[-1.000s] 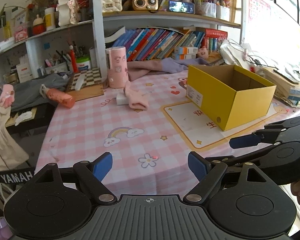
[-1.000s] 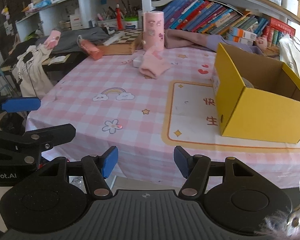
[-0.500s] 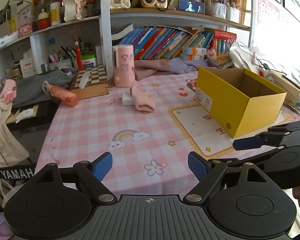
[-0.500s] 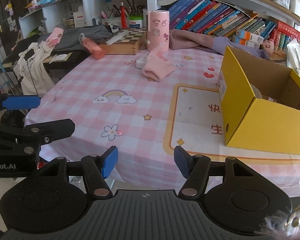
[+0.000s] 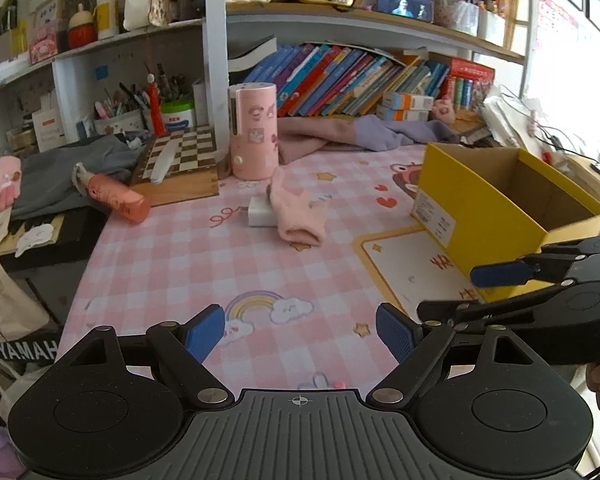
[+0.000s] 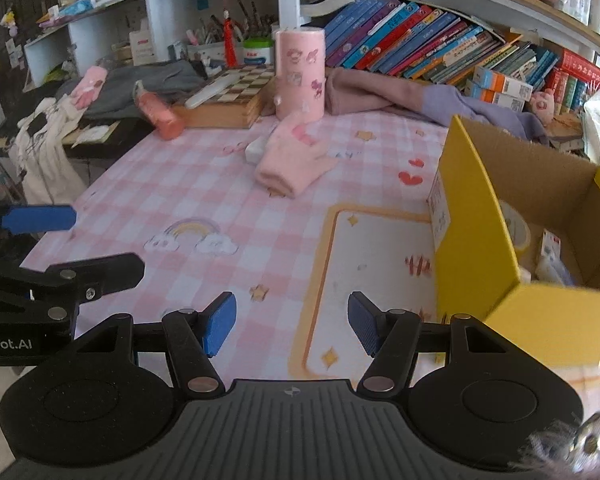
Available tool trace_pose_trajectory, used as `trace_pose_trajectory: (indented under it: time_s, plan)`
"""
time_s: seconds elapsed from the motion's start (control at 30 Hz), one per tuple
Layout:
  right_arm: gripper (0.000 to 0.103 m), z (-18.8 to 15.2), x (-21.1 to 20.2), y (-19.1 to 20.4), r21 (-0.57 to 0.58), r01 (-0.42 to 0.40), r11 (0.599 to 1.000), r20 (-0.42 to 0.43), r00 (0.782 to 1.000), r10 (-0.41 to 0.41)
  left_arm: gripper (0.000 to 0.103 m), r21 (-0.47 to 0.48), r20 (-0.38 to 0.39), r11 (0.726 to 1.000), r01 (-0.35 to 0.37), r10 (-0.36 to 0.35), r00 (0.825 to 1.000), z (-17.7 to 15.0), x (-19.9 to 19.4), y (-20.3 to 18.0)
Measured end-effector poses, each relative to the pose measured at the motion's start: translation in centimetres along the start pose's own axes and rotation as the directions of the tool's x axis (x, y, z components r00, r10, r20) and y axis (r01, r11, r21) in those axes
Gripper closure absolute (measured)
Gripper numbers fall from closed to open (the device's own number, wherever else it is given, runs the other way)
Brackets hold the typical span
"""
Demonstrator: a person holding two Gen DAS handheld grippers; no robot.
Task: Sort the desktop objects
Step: 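Move both open tools toward the pink glove and the white plug charger, then close the right tool on the pink glove and lift it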
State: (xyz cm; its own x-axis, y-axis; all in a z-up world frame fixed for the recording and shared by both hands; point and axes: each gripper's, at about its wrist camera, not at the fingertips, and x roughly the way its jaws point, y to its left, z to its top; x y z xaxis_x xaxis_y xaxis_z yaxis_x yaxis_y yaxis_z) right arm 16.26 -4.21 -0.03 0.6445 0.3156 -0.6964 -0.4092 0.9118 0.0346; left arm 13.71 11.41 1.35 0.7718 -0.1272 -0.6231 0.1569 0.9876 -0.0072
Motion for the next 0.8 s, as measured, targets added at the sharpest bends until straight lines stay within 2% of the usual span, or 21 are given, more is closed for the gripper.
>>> trace_pose_trajectory:
  time_s: [0.53,0.8]
  plan:
    - [0.041,5.0,4.5,-3.5,0.049,-0.027,0.998,0.015,1.0,0.026,0.018,-0.03,0.007,0.997,-0.075,0.075,0.997,4.7,5.4,1.2]
    - [0.041,7.5,7.3,-3.5,0.064,-0.096,0.993,0.006,0.995,0.095,0.018,-0.047,-0.014,0.99,-0.133,0.133,0.991,5.8,6.4,2.5]
